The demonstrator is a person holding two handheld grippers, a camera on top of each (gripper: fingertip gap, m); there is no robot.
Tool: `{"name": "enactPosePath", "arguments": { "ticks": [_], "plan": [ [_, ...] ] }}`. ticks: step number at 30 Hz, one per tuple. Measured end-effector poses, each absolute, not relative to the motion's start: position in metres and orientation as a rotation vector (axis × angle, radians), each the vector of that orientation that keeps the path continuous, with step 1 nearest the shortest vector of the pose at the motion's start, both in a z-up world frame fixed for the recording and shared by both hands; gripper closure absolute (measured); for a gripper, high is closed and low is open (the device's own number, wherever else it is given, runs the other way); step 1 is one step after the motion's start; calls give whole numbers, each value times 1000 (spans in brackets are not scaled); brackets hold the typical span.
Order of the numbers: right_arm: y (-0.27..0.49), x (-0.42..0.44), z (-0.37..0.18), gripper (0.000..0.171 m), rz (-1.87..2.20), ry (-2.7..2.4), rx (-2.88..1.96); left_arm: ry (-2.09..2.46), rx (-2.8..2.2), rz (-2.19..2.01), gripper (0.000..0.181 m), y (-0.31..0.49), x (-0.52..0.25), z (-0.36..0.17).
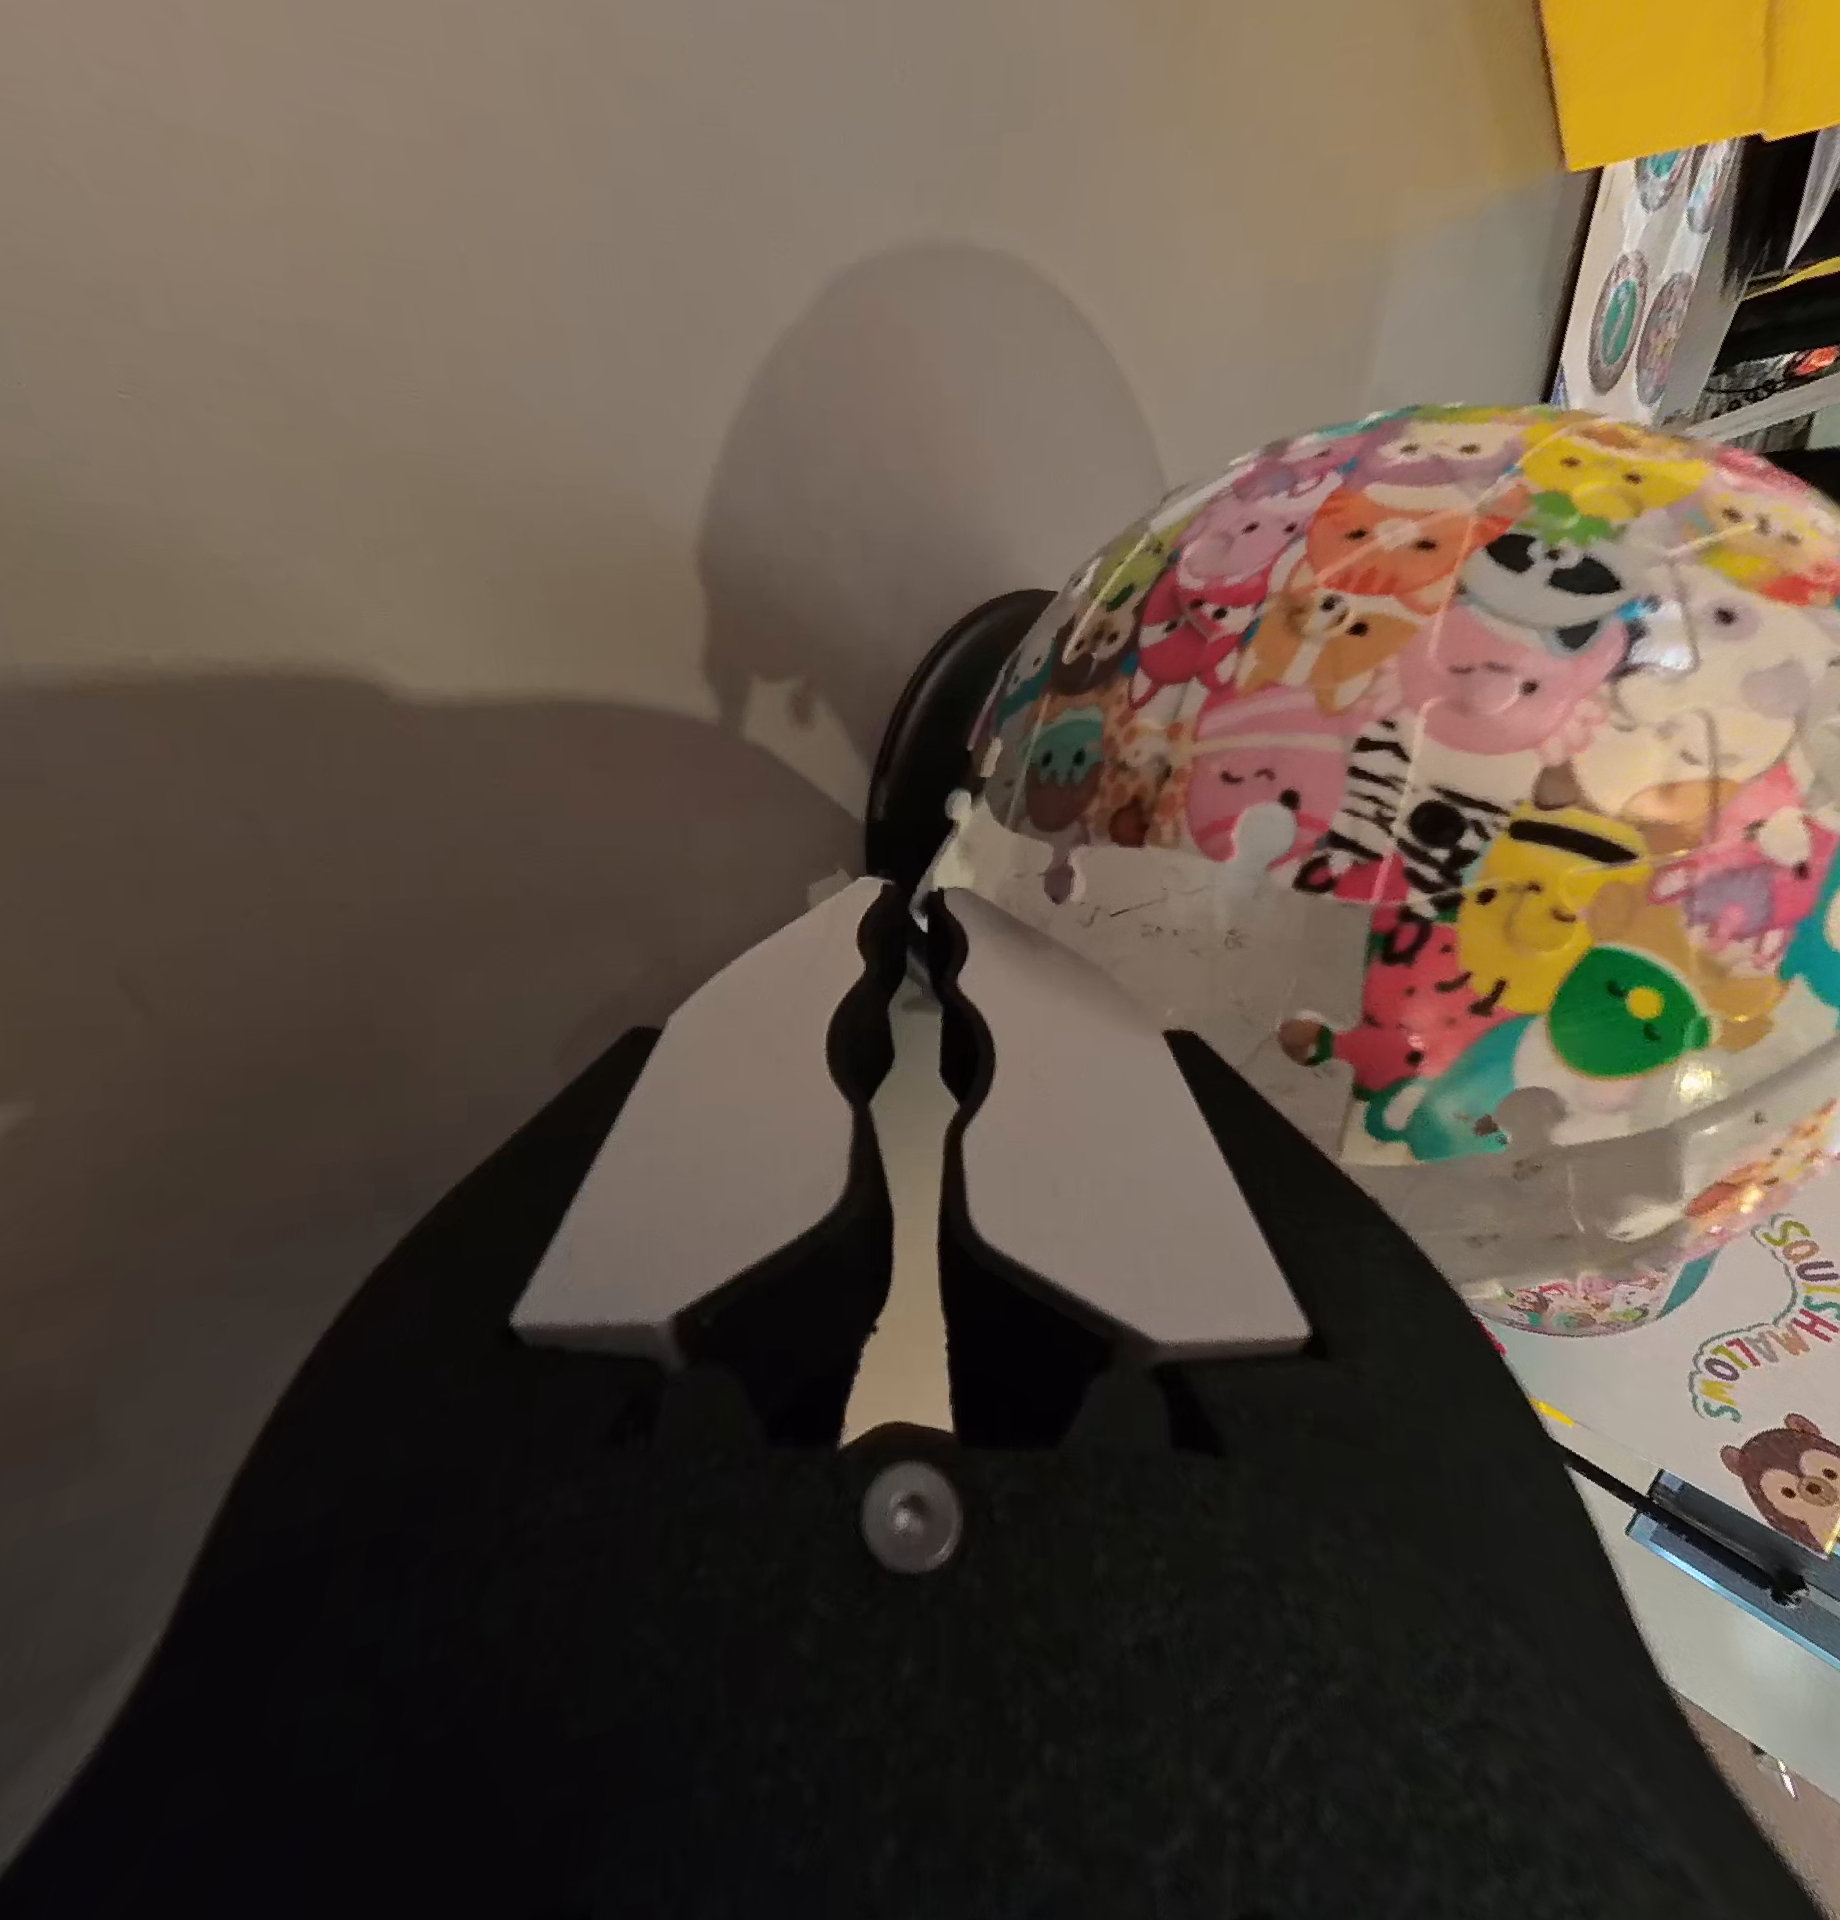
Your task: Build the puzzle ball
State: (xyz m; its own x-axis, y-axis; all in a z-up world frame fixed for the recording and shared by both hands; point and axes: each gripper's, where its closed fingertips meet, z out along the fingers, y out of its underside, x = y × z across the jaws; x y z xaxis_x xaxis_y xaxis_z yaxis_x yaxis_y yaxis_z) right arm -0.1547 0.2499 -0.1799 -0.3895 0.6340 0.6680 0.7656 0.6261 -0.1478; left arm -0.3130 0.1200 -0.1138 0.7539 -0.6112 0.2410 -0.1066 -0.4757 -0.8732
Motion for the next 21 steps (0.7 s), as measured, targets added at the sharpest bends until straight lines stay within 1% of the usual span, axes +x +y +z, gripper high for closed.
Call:
{"name": "enactPosePath", "arguments": {
  "ticks": [11, 15, 18, 21],
  "plan": [
    [245, -155, -175, 157, -150, -2098, -1083, 540, -2002, -666, 132, 120, -314, -113],
    [252, -156, -161, 146, -35, -1962, -1074, 533, -2000, -668, 132, 120, -316, -113],
    [258, -160, -162, 145, 25, -1920, -1113, 538, -2001, -668, 132, 120, -315, -113],
    [259, -165, -175, 145, 33, -1955, -1145, 543, -2003, -665, 132, 120, -314, -114]
  ]
}}
